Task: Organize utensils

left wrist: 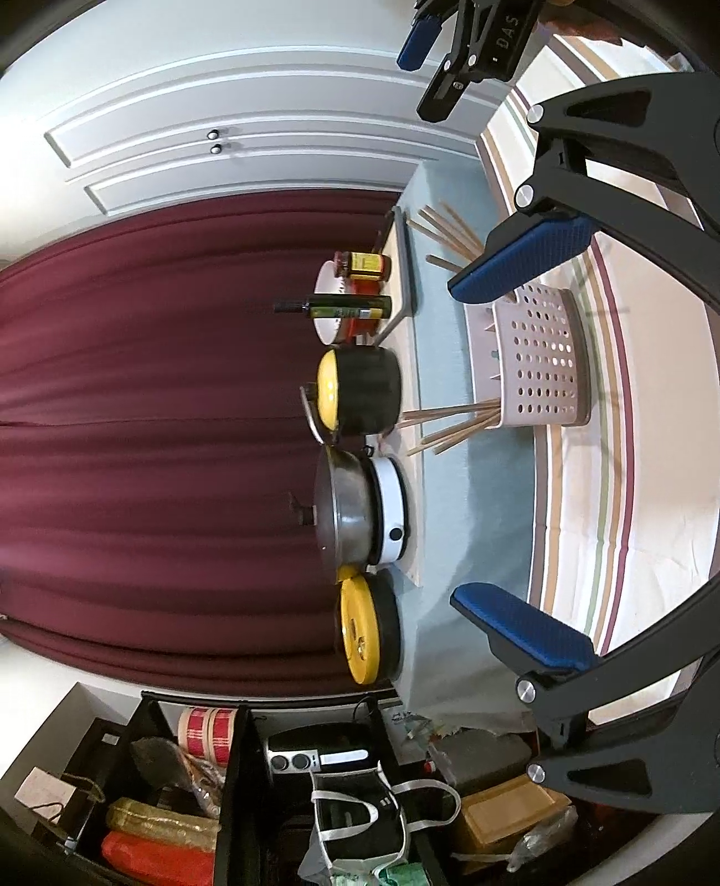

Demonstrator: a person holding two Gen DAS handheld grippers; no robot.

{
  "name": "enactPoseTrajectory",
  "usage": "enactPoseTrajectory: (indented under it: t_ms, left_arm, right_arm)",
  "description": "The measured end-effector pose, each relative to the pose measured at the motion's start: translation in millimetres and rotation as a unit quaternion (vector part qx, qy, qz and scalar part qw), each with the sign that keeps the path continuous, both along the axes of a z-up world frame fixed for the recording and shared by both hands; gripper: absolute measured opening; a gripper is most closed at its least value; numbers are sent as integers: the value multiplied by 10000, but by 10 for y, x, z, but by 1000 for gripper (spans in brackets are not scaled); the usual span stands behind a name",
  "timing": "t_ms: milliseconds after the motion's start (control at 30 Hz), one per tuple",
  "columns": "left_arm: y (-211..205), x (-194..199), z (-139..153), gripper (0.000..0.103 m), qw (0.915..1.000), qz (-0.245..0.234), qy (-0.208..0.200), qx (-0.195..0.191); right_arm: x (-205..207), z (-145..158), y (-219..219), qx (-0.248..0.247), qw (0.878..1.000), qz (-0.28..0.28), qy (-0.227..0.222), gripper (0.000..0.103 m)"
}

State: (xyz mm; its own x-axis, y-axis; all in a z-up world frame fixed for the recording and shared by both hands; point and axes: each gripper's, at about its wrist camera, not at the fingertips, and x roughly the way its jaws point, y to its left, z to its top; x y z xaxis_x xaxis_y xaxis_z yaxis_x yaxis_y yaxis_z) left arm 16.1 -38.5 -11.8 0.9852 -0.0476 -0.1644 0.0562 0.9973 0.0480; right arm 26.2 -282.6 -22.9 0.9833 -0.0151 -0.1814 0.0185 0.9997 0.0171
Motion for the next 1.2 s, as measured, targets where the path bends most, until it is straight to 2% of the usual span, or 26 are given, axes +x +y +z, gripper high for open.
enactPoseTrajectory:
  t_ms: [433, 1200]
  left_arm:
    - [41, -270, 152, 99, 9997, -30, -180, -132]
    - [31, -345, 147, 99, 9997, -23, -212, -139]
  right_arm:
    - [-263, 155, 40, -101, 9997, 0, -232, 86]
    - [-336, 182, 73, -124, 9994, 7, -308, 86]
